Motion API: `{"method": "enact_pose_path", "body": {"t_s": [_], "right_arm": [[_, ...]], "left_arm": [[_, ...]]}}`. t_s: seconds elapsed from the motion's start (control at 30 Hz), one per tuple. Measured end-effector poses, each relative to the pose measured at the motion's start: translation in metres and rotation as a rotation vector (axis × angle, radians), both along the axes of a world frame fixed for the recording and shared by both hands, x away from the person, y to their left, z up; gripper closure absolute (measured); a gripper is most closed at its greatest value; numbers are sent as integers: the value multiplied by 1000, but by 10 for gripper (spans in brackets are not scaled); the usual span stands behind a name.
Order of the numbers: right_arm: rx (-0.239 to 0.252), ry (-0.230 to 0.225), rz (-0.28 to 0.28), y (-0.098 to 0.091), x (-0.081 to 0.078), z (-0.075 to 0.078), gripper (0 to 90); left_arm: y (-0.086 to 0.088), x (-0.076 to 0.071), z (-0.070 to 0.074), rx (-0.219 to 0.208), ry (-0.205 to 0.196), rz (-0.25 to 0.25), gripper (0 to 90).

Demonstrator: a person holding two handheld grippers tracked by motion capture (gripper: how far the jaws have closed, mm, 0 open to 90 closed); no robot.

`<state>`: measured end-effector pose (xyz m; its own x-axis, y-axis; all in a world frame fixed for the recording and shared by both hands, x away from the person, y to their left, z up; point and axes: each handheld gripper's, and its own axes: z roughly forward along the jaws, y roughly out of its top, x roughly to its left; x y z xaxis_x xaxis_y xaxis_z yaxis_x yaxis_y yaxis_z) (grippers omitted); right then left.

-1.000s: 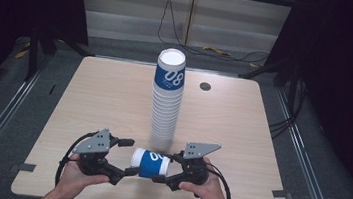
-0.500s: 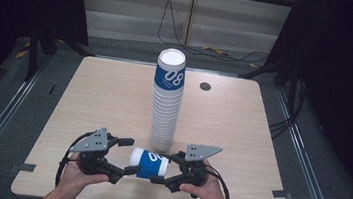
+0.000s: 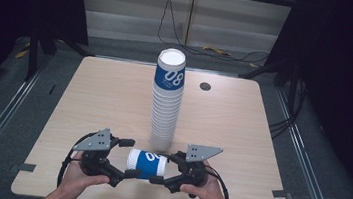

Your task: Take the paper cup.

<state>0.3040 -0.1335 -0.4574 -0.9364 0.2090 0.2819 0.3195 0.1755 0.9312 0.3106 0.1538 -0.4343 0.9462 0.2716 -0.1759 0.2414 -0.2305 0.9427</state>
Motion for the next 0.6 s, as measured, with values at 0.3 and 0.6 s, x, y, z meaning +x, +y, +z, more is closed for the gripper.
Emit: {"method": "enact_pose_path", "body": {"t_s": [0.3, 0.6], "right_arm": [[8, 4, -1, 1, 0, -1, 281], [55, 1, -5, 1, 0, 3, 281]], "left_arm": [[-1, 0, -2, -25, 19, -28, 111], [-2, -1, -3, -33, 33, -27, 91]]}}
